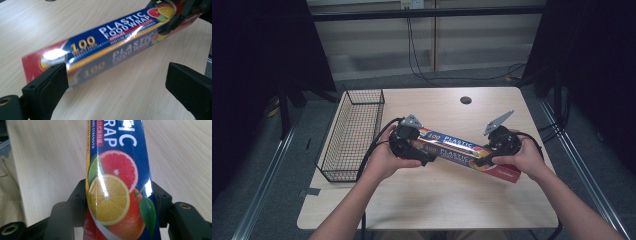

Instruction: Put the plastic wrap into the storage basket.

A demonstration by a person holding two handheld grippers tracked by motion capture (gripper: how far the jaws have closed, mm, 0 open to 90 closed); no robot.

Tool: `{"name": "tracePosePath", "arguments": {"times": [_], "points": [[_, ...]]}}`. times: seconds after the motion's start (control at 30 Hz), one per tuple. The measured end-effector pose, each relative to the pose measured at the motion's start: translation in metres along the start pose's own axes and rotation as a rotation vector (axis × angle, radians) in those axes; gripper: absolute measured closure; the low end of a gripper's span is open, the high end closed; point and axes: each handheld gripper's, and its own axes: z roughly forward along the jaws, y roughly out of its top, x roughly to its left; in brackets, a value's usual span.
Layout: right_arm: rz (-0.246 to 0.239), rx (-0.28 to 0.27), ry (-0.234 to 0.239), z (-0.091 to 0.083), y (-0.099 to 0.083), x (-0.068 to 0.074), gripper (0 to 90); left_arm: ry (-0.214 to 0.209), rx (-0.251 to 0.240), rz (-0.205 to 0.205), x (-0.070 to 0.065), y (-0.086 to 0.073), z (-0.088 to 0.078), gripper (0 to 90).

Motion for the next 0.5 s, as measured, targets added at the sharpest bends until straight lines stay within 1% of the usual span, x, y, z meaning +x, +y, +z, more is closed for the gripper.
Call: {"name": "tracePosePath", "arguments": {"times": [0.03,0.07,0.1,0.13,0.17,0.2,0.23,0.27,0.3,0.33,0.37,0.4,0.47,0.5], "points": [[-0.004,0.0,-0.002,0.0,0.001,0.002,44.2,-0.007,-0.005,0.008,-0.001,0.002,0.0,5.1],[-0.02,0.004,0.003,-0.001,0.002,0.004,44.3,-0.009,-0.004,0.022,-0.002,0.005,-0.001,5.8],[-0.042,0.001,0.004,-0.001,0.004,0.007,44.2,-0.017,0.005,0.052,-0.004,0.01,-0.002,5.8],[-0.051,-0.004,0.007,-0.001,0.005,0.009,44.2,-0.017,0.005,0.052,-0.004,0.01,-0.002,5.9],[-0.057,-0.004,0.019,-0.001,0.006,0.01,44.2,-0.018,0.027,0.091,-0.005,0.014,-0.001,5.9],[-0.074,-0.007,0.018,-0.001,0.008,0.011,44.2,-0.021,0.03,0.1,-0.006,0.016,0.0,5.9],[-0.073,-0.005,0.019,-0.001,0.009,0.014,44.2,-0.021,0.03,0.1,-0.006,0.016,0.0,5.9],[-0.08,0.001,0.031,0.0,0.011,0.014,44.2,-0.027,0.043,0.129,-0.005,0.02,0.001,5.9],[-0.089,0.0,0.028,0.0,0.012,0.016,44.2,-0.027,0.043,0.129,-0.005,0.02,0.001,5.9],[-0.087,0.005,0.026,0.001,0.013,0.018,44.2,-0.021,0.049,0.129,-0.006,0.022,0.003,5.9],[-0.091,0.006,0.035,0.001,0.015,0.018,44.2,-0.022,0.069,0.147,-0.005,0.024,0.003,5.9],[-0.112,0.003,0.037,0.002,0.015,0.019,44.2,-0.028,0.075,0.148,-0.004,0.025,0.004,5.9],[-0.112,-0.001,0.044,0.003,0.016,0.021,44.2,-0.032,0.071,0.14,-0.005,0.025,0.005,6.8],[-0.126,-0.005,0.047,0.003,0.017,0.021,44.2,-0.042,0.09,0.15,-0.004,0.025,0.008,6.8]]}}
